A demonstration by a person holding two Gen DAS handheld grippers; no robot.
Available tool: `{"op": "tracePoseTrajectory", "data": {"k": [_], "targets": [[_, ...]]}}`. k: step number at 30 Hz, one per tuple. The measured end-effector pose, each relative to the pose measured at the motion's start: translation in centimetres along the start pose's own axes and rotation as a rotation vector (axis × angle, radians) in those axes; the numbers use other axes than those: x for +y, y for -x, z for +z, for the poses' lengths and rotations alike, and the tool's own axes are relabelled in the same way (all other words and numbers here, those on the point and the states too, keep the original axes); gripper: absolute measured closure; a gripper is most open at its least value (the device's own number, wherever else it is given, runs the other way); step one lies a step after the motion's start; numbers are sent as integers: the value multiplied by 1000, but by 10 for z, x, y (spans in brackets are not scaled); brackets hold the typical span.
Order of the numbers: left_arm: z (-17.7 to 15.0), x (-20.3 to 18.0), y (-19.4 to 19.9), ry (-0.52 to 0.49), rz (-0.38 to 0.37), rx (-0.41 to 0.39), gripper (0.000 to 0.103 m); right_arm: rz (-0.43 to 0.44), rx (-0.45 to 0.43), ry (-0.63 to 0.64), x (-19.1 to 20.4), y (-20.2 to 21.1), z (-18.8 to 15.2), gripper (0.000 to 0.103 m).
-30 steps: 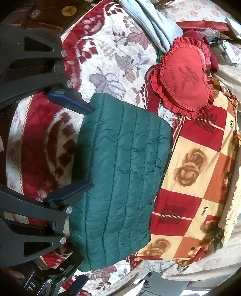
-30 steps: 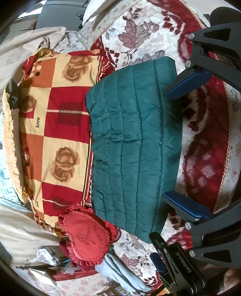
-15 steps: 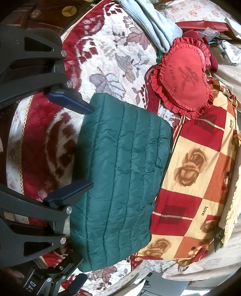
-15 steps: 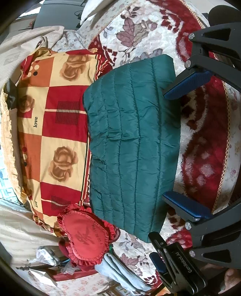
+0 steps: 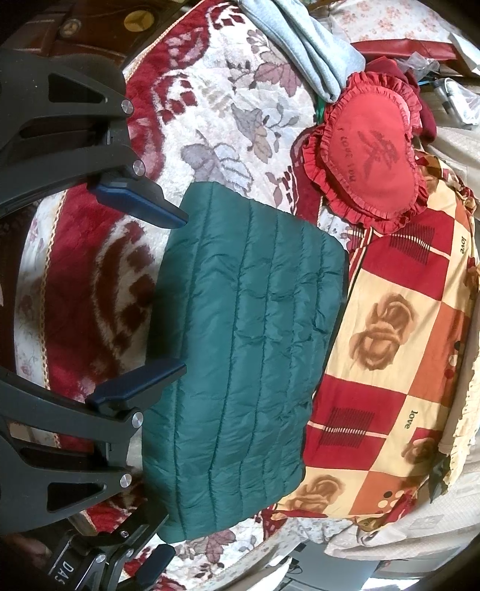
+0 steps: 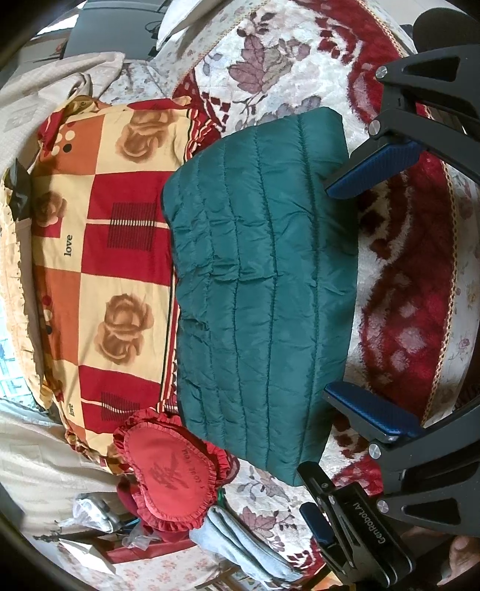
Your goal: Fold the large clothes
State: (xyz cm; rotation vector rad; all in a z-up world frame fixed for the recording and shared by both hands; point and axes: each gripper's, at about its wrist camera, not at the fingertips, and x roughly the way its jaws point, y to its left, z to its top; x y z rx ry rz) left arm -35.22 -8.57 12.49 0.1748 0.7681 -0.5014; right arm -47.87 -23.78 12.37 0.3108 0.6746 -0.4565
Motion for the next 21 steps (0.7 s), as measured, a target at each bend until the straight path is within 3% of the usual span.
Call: {"op": "tracePoseTrajectory", "data": {"k": [21], "targets": [[0,2,-2,-16,-5,-26,30,17,23,-28,-1,-5,-3,5]]}}
